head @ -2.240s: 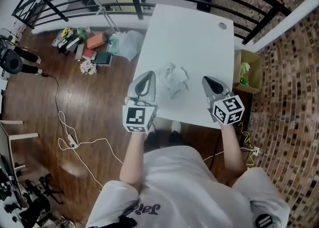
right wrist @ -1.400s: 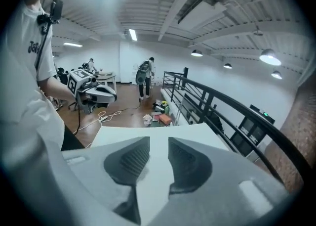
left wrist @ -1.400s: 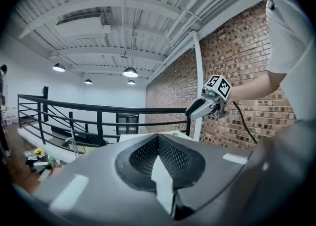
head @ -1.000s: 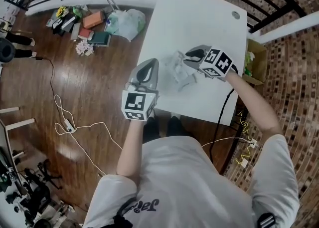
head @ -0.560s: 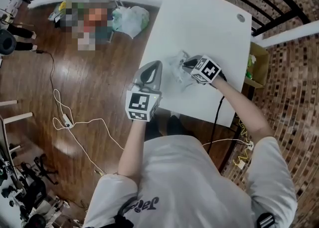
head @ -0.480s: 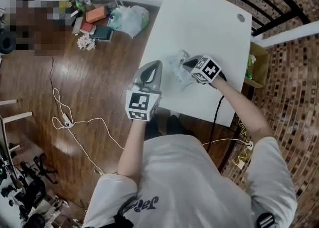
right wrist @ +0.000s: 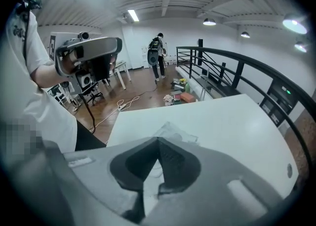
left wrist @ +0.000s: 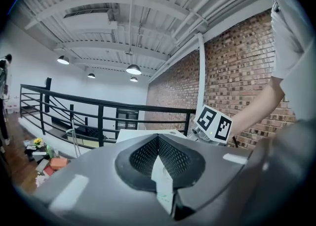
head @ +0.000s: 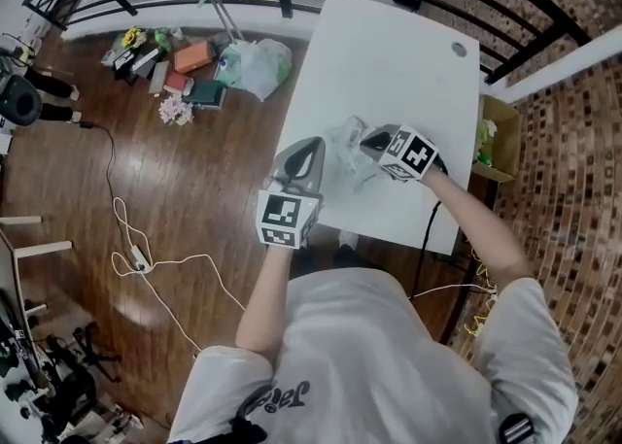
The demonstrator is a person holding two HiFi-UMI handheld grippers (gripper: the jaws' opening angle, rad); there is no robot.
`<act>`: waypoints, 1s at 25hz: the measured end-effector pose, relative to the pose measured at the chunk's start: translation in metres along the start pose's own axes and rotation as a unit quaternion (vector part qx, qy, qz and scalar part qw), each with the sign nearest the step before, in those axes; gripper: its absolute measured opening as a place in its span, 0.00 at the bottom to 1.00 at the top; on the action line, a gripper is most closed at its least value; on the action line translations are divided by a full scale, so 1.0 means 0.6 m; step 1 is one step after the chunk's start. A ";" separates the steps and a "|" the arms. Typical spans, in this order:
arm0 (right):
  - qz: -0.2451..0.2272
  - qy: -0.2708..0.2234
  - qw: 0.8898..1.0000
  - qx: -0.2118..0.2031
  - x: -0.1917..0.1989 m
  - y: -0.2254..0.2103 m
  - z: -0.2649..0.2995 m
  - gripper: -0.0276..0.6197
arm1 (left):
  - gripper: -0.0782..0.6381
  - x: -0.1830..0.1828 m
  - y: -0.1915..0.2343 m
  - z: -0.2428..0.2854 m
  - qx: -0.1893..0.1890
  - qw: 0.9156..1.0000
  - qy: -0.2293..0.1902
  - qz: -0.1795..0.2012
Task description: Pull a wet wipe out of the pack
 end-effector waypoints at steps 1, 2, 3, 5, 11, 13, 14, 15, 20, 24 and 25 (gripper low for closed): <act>-0.002 -0.002 1.000 0.004 0.001 0.005 -0.006 0.03 | 0.13 -0.003 -0.004 -0.001 0.003 1.000 -0.004 0.003; -0.004 -0.005 1.000 0.009 0.001 0.008 -0.012 0.03 | 0.13 -0.006 -0.007 0.000 0.005 1.000 -0.008 0.006; -0.006 -0.008 1.000 0.014 0.001 0.010 -0.019 0.03 | 0.13 -0.009 -0.009 0.002 0.006 1.000 -0.012 0.009; -0.007 -0.019 0.999 0.026 0.003 0.013 -0.031 0.03 | 0.13 -0.016 -0.014 0.002 0.011 1.000 -0.016 0.008; -0.008 -0.058 0.997 0.051 0.001 0.021 -0.065 0.03 | 0.13 -0.023 -0.031 -0.001 0.030 0.999 -0.019 -0.006; -0.016 -0.056 0.996 0.061 -0.001 0.029 -0.072 0.03 | 0.13 -0.024 -0.033 -0.002 0.032 0.999 -0.022 -0.002; -0.018 -0.059 0.996 0.067 -0.003 0.032 -0.076 0.03 | 0.13 -0.024 -0.033 -0.003 0.033 0.999 -0.022 -0.002; -0.020 -0.066 0.995 0.073 -0.006 0.035 -0.082 0.03 | 0.13 -0.025 -0.033 -0.004 0.033 0.999 -0.021 -0.002; -0.009 -0.151 0.984 0.089 -0.031 0.033 -0.145 0.03 | 0.13 -0.038 -0.031 -0.002 0.038 0.999 -0.036 -0.009; 0.004 -0.195 0.975 0.102 -0.036 0.040 -0.203 0.03 | 0.13 -0.041 -0.037 0.002 0.045 0.998 -0.035 -0.007; 0.008 -0.205 0.973 0.109 -0.036 0.043 -0.217 0.03 | 0.13 -0.042 -0.038 0.002 0.047 0.998 -0.034 -0.006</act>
Point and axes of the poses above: the fingertips, and each gripper's own axes: z forward along the fingers, y to its left, x out of its underside, the point moved 8 cm from there along -z, backward along the fingers, and after that the axes turned 9 degrees about -x, right-handed, at the moved point
